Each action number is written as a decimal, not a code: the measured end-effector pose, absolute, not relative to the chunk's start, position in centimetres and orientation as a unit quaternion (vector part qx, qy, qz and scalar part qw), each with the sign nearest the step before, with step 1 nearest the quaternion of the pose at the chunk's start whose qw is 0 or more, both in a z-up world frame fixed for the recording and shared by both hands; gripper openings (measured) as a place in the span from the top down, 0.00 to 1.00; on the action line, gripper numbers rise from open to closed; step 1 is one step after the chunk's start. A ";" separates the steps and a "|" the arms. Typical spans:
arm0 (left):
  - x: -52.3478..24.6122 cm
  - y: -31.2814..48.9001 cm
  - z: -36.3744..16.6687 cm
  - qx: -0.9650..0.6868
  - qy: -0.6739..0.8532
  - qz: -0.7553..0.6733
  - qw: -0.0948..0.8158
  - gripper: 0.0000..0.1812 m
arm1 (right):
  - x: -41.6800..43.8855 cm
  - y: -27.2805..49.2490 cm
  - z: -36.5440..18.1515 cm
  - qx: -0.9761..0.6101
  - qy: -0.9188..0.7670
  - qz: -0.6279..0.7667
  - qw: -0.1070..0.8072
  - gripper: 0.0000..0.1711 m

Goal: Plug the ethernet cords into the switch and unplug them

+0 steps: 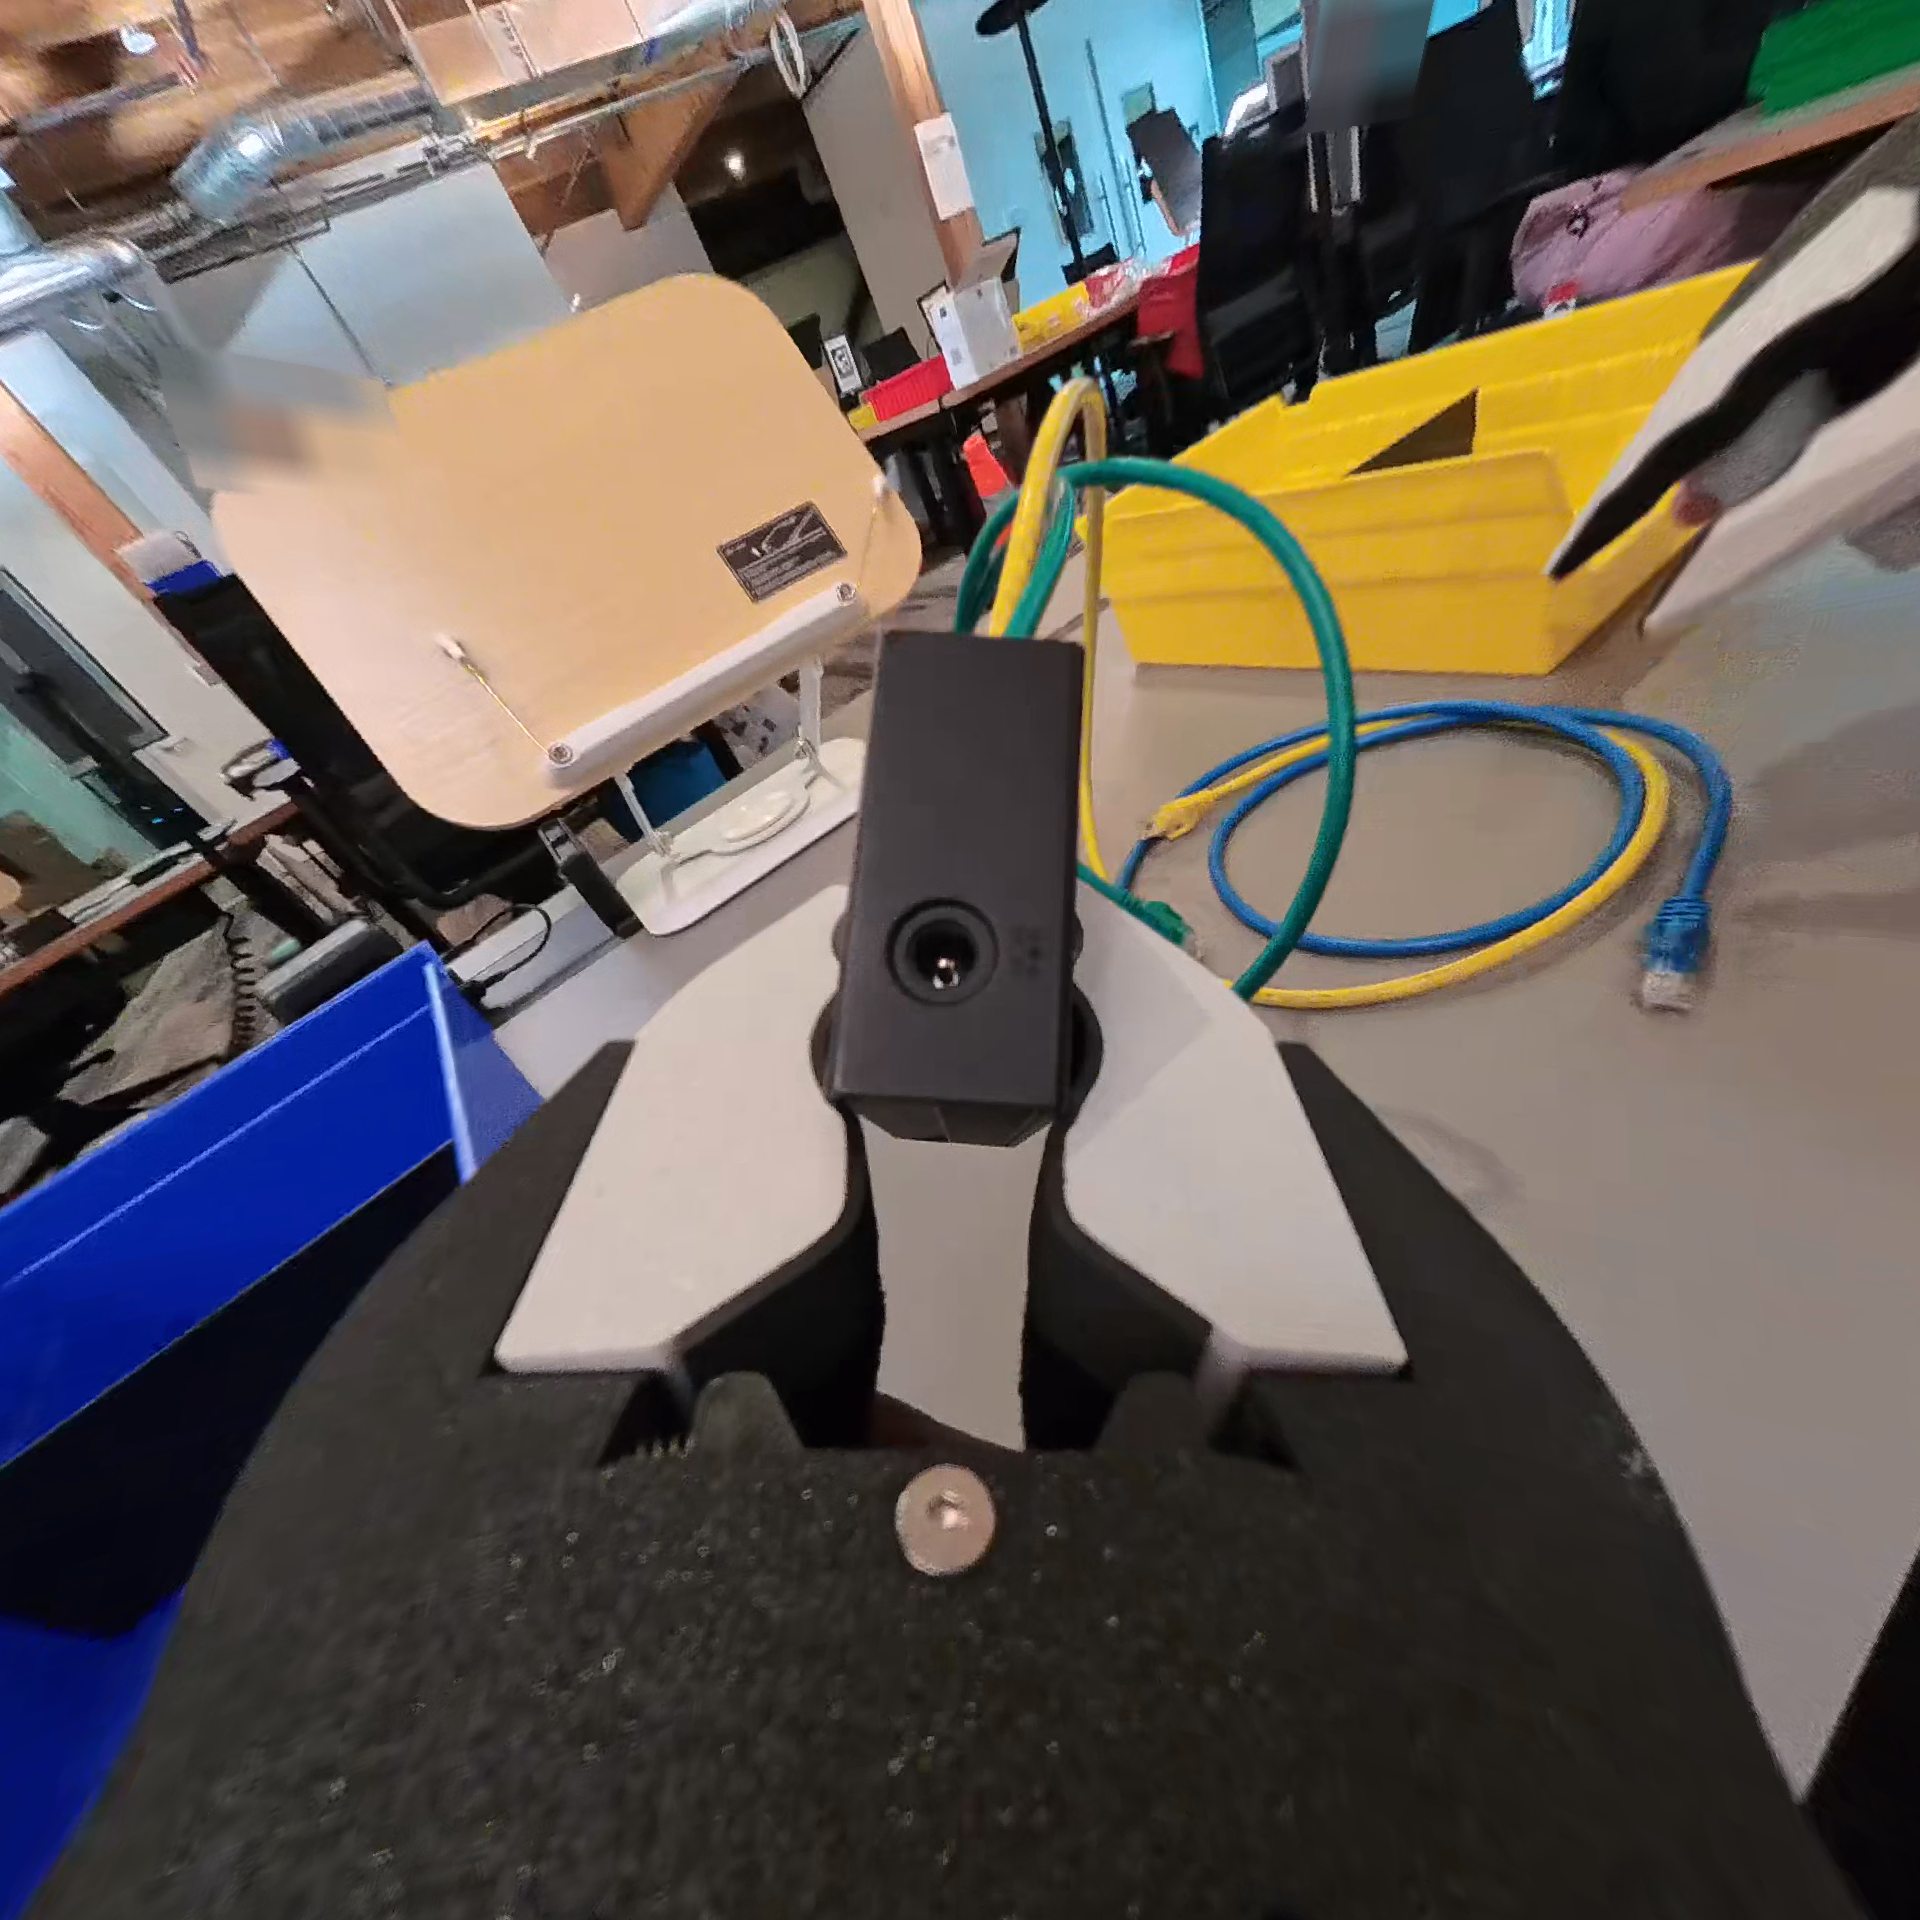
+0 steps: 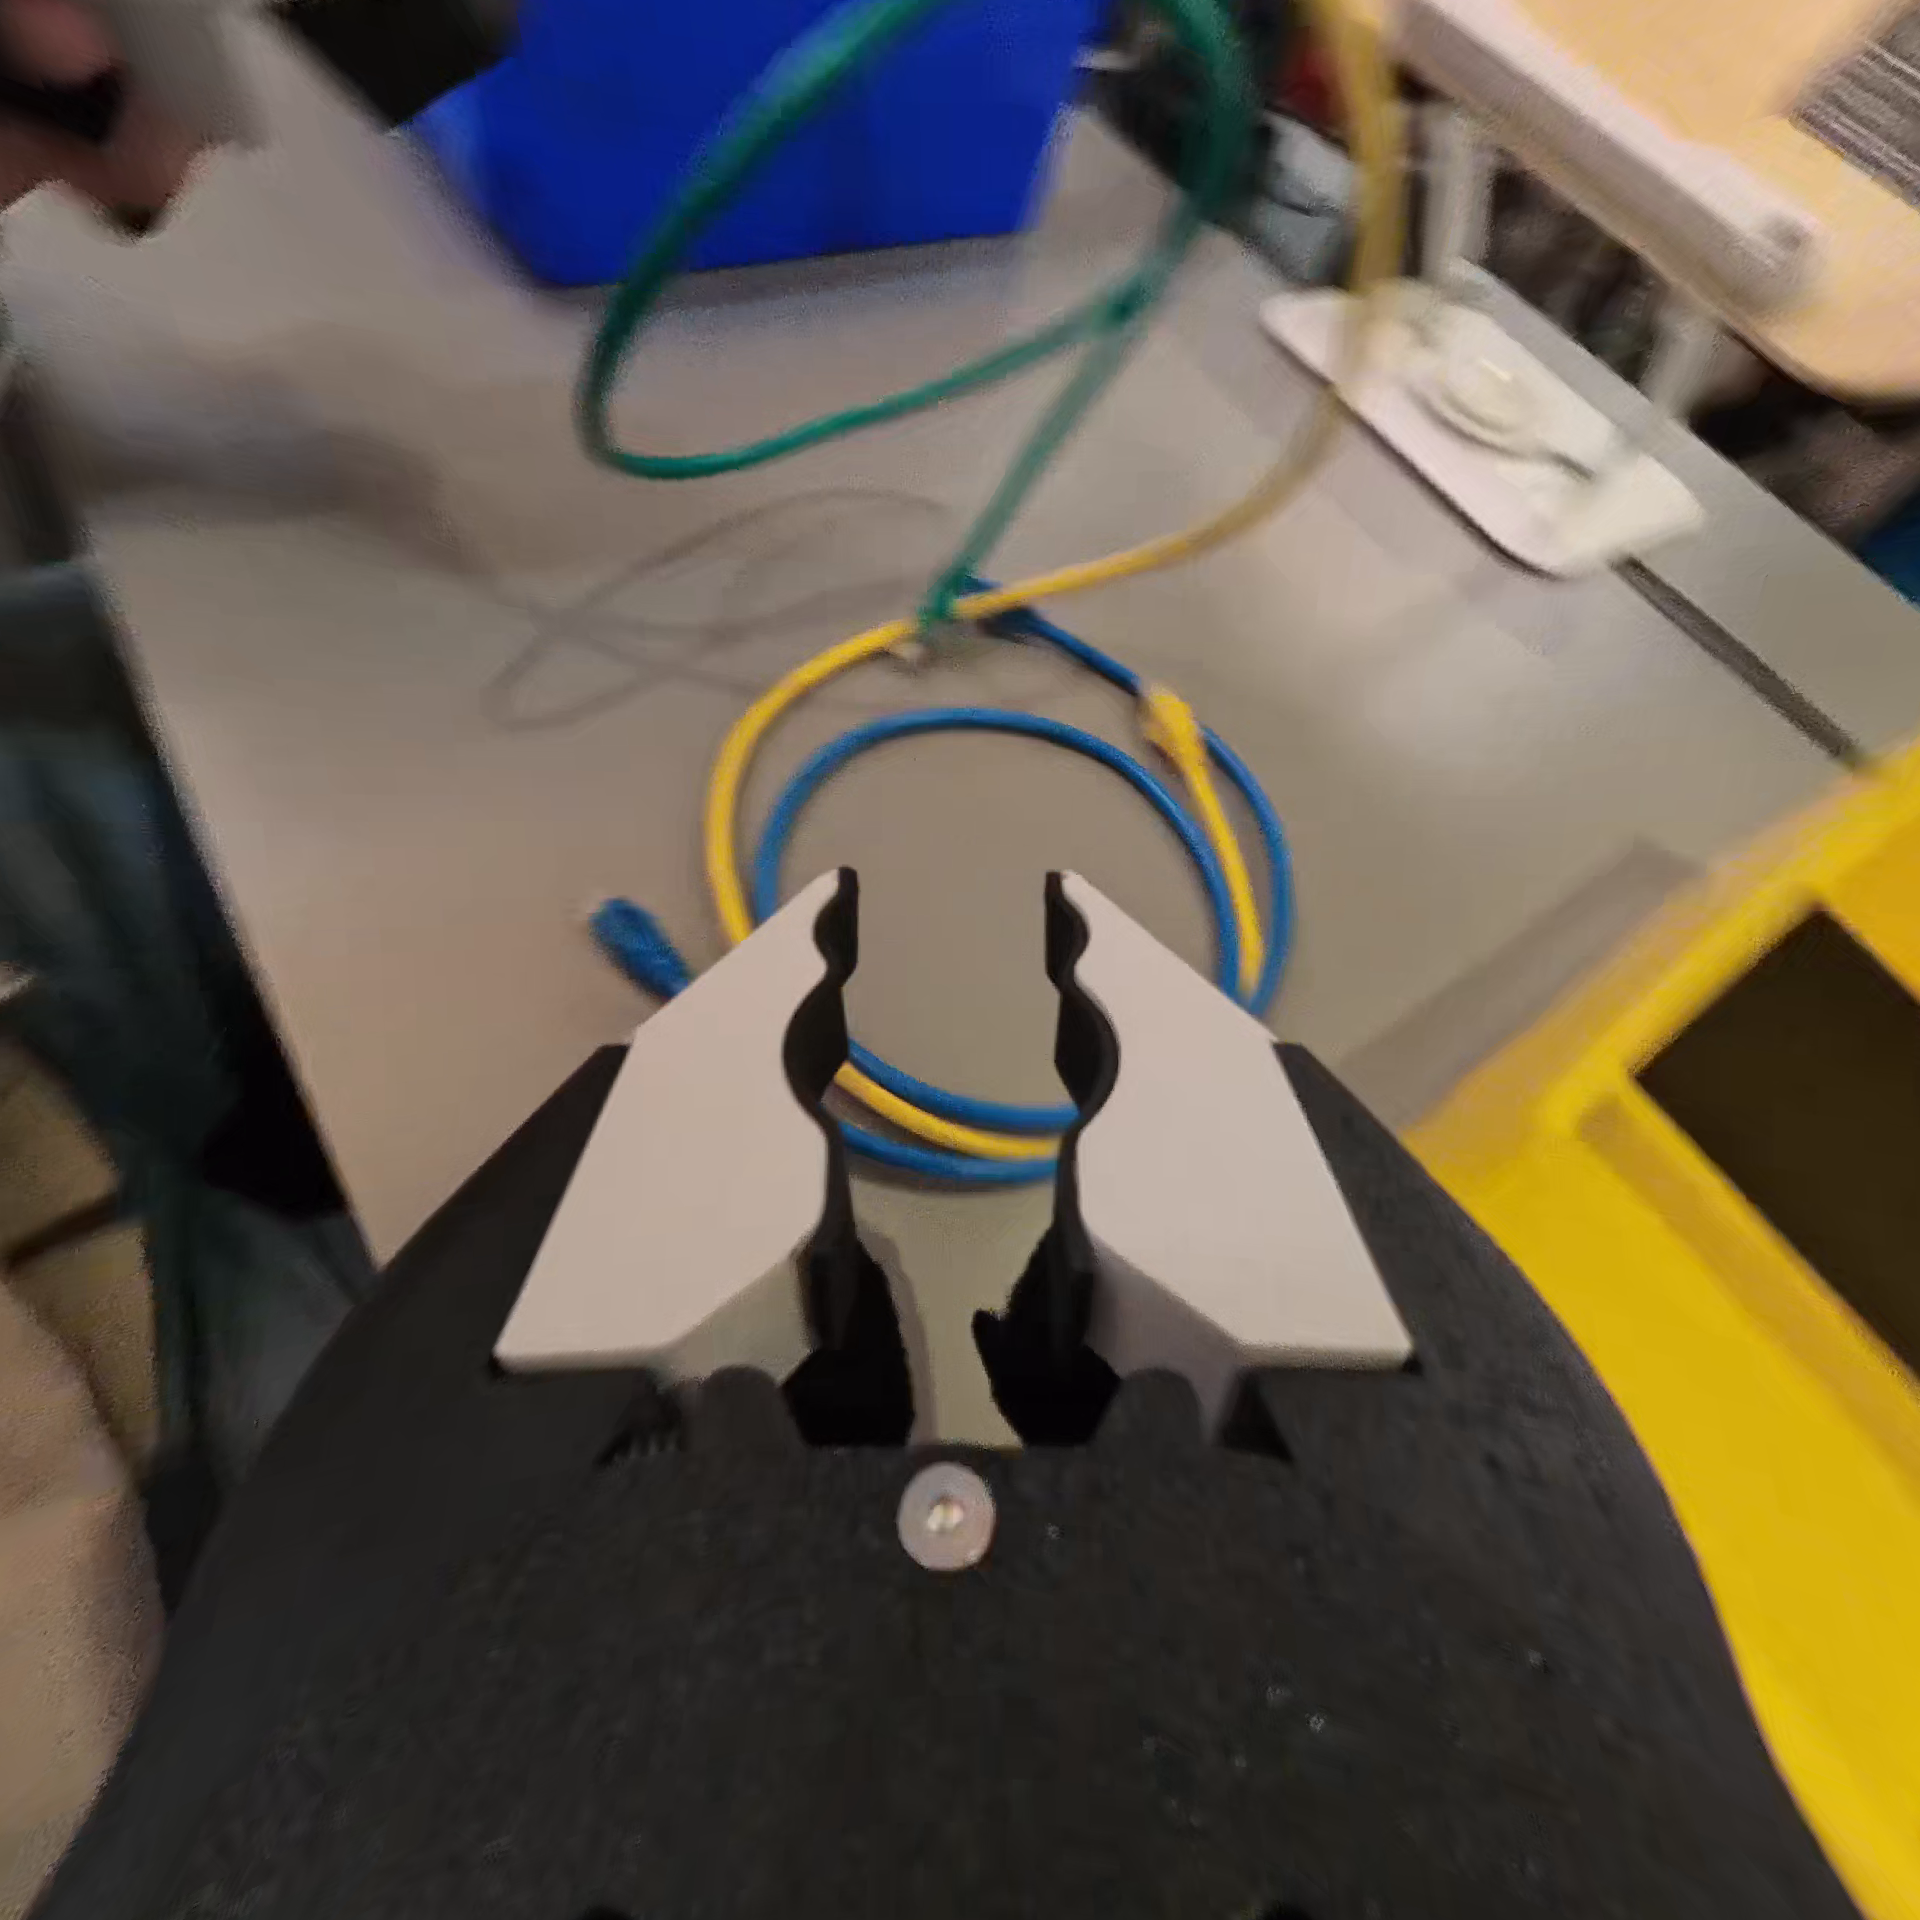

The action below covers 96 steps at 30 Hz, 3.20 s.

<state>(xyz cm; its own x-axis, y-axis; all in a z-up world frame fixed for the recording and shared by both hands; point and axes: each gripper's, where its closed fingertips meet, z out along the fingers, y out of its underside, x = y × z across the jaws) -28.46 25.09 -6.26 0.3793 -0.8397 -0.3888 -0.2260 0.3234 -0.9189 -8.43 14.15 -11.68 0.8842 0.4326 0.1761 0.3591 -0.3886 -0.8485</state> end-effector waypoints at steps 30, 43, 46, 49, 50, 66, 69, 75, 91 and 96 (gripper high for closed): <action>-29.1 27.4 -9.0 -0.564 0.529 -0.129 0.621 0.83 | -1.8 15.0 -5.2 -0.804 -0.029 -0.168 0.570 0.98; -30.5 29.0 -8.5 -0.532 0.546 -0.017 0.646 0.83 | 3.9 6.5 8.3 -0.627 0.122 -0.110 0.762 0.98; -30.2 28.8 -8.7 -0.547 0.538 -0.038 0.640 0.82 | 1.7 9.9 1.6 -0.727 0.084 -0.012 0.682 0.98; -30.2 28.8 -8.7 -0.542 0.541 -0.028 0.642 0.83 | 0.2 11.6 -4.6 -0.788 0.047 -0.029 0.614 0.98; -30.3 28.9 -8.7 -0.543 0.540 -0.020 0.643 0.82 | -0.6 11.9 -6.9 -0.821 0.024 -0.026 0.570 0.98; -30.8 29.7 -8.8 -0.558 0.522 -0.015 0.645 0.83 | -2.0 11.5 -18.5 -0.922 -0.089 -0.042 0.375 0.83; -30.6 29.5 -9.0 -0.557 0.527 -0.020 0.641 0.83 | -1.7 12.3 -20.0 -0.929 -0.095 -0.019 0.357 0.79; -30.3 29.1 -9.0 -0.552 0.535 -0.024 0.639 0.83 | -3.3 12.4 -20.4 -0.918 -0.121 0.050 0.374 0.96; -30.0 28.7 -9.1 -0.548 0.541 -0.024 0.637 0.82 | 6.0 8.1 2.0 -0.810 -0.032 -0.183 0.556 0.98; -29.7 28.5 -9.2 -0.546 0.546 -0.024 0.635 0.83 | 16.5 6.2 6.3 -0.756 0.121 -0.269 0.585 0.98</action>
